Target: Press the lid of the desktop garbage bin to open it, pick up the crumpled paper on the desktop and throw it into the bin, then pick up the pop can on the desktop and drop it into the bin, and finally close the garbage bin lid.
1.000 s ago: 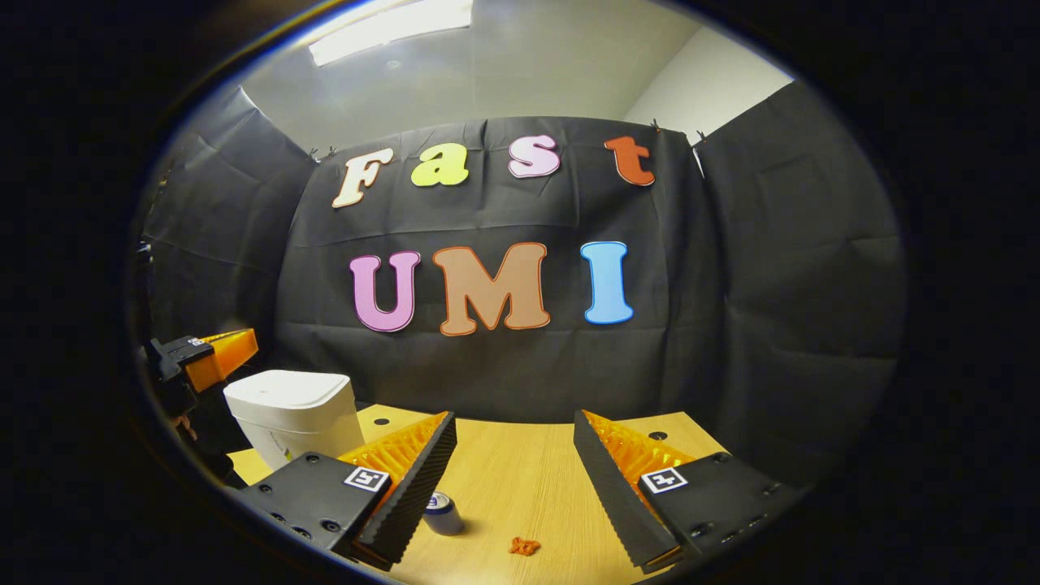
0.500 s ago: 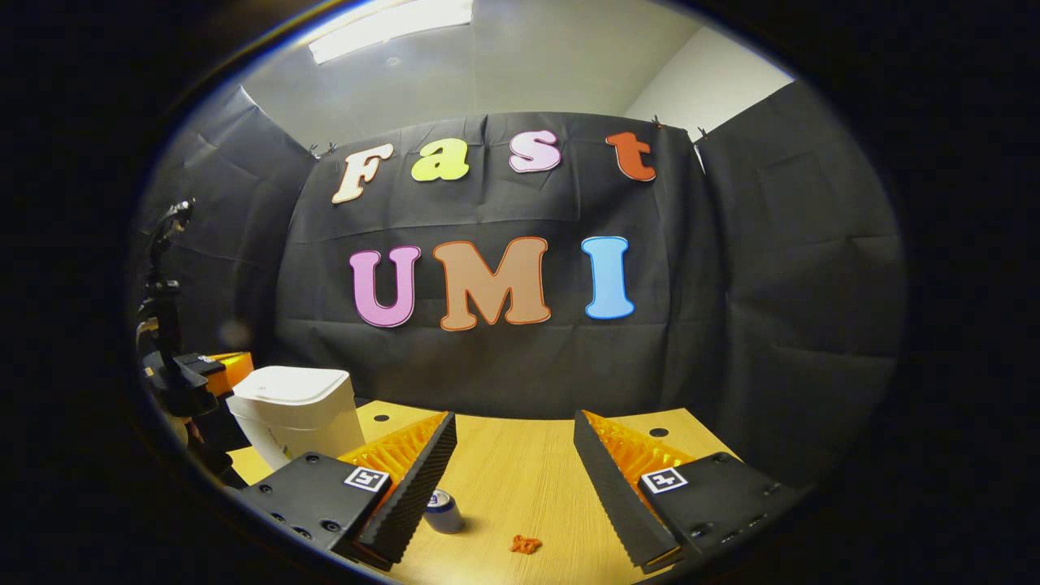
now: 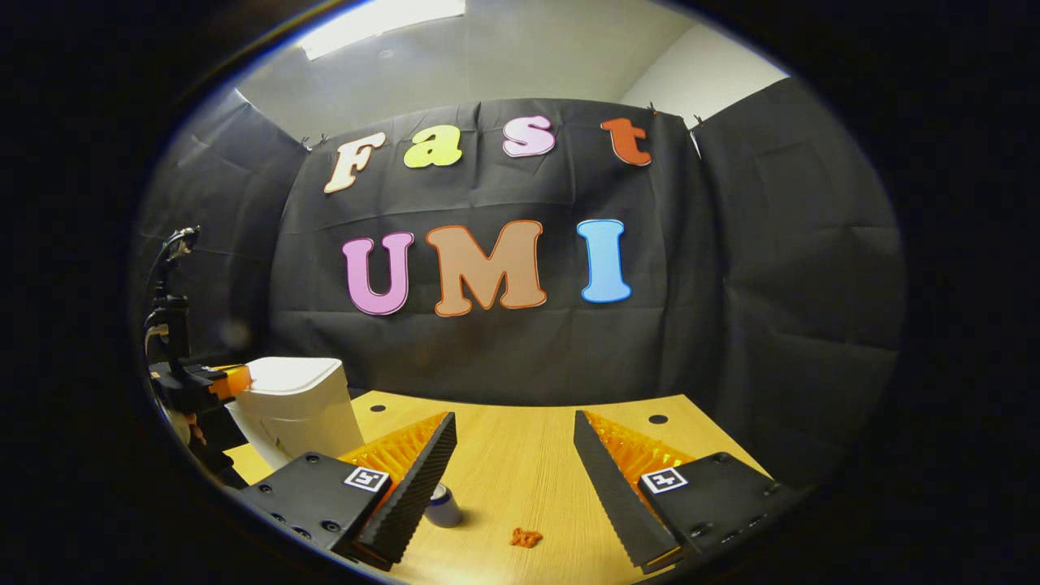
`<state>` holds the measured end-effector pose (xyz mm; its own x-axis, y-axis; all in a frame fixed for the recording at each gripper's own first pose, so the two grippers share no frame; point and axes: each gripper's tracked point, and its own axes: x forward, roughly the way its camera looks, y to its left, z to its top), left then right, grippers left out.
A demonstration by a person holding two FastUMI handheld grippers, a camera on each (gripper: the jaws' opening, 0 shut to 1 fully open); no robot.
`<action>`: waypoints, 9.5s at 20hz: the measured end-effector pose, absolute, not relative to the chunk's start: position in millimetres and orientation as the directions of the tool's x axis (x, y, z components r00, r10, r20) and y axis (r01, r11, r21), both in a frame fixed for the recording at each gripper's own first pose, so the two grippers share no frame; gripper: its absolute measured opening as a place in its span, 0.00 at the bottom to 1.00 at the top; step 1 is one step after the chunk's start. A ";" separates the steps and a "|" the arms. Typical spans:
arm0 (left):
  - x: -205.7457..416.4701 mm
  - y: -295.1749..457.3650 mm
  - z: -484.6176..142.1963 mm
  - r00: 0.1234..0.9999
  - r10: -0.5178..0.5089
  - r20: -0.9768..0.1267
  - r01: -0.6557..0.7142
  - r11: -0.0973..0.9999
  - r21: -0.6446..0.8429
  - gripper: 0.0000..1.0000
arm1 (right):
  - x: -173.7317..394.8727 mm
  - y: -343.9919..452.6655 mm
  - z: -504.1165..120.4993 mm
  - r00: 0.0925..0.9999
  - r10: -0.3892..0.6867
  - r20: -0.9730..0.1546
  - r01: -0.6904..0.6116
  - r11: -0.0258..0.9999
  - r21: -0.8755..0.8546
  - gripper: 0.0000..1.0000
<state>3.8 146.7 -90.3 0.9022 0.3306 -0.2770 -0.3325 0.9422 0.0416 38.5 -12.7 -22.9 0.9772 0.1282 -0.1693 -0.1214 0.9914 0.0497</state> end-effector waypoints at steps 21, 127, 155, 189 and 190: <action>14.3 119.7 -6.0 0.964 0.257 -0.066 -0.250 0.963 0.103 0.00 | 36.4 6.2 -123.3 0.918 0.164 -0.362 -0.161 0.986 0.037 0.97; 45.9 -105.8 -318.2 0.862 -0.187 -0.471 0.157 0.982 -0.104 0.79 | 57.0 -380.9 -32.4 0.872 -0.048 -0.488 0.256 0.894 0.369 0.96; 99.2 145.8 -32.7 0.921 0.163 -0.355 -0.188 0.981 -0.038 0.77 | 25.2 -389.3 -105.0 0.800 0.157 -0.580 0.140 0.890 0.434 0.96; 177.3 245.9 64.9 0.915 0.332 -0.228 -0.327 0.943 0.060 0.93 | -9.7 -427.1 -133.1 0.800 0.060 -0.597 0.276 0.847 0.455 0.96; 179.9 247.3 58.8 0.909 0.336 -0.244 -0.332 0.941 0.062 0.94 | -8.1 -426.4 -131.4 0.803 0.058 -0.594 0.276 0.846 0.455 0.96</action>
